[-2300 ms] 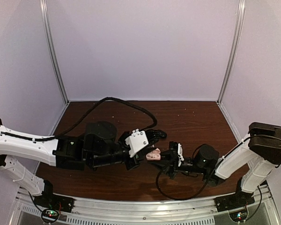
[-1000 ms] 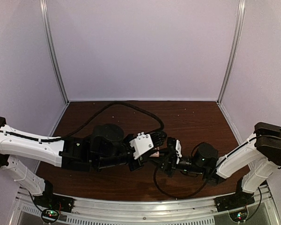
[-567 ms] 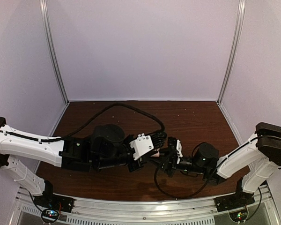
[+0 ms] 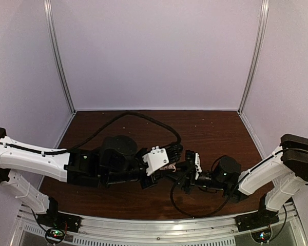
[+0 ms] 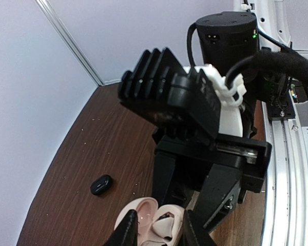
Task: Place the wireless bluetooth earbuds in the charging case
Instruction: Place the right earbud in the right side groove of the charging case.
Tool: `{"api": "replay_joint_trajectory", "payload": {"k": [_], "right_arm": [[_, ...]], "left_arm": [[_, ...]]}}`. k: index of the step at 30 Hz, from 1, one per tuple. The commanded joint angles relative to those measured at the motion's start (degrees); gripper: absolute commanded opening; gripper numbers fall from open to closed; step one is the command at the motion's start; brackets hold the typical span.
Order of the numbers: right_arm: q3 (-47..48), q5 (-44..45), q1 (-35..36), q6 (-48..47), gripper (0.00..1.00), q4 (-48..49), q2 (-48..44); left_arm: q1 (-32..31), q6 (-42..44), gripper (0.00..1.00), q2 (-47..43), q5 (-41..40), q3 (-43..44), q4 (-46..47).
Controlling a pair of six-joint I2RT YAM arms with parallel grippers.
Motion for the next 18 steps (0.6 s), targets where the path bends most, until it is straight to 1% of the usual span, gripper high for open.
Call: {"api": "replay_joint_trajectory", "payload": {"k": [1, 7, 13, 18], "right_arm": [[-0.47, -0.95, 0.33, 0.51, 0.0, 2.44, -1.05], [-0.57, -0.76, 0.34, 0.53, 0.0, 2.66, -0.23], [-1.08, -0.97, 0.32, 0.58, 0.0, 3.58, 0.8], [-1.49, -1.31, 0.35, 0.62, 0.0, 4.06, 1.21]], "left_arm": [[-0.09, 0.7, 0.32, 0.18, 1.94, 2.05, -0.54], [-0.09, 2.06, 0.38, -0.95, 4.1, 1.75, -0.12], [-0.09, 2.85, 0.5, -2.82, 6.04, 1.13, 0.24], [-0.1, 2.36, 0.51, -5.38, 5.59, -0.37, 1.09]]}}
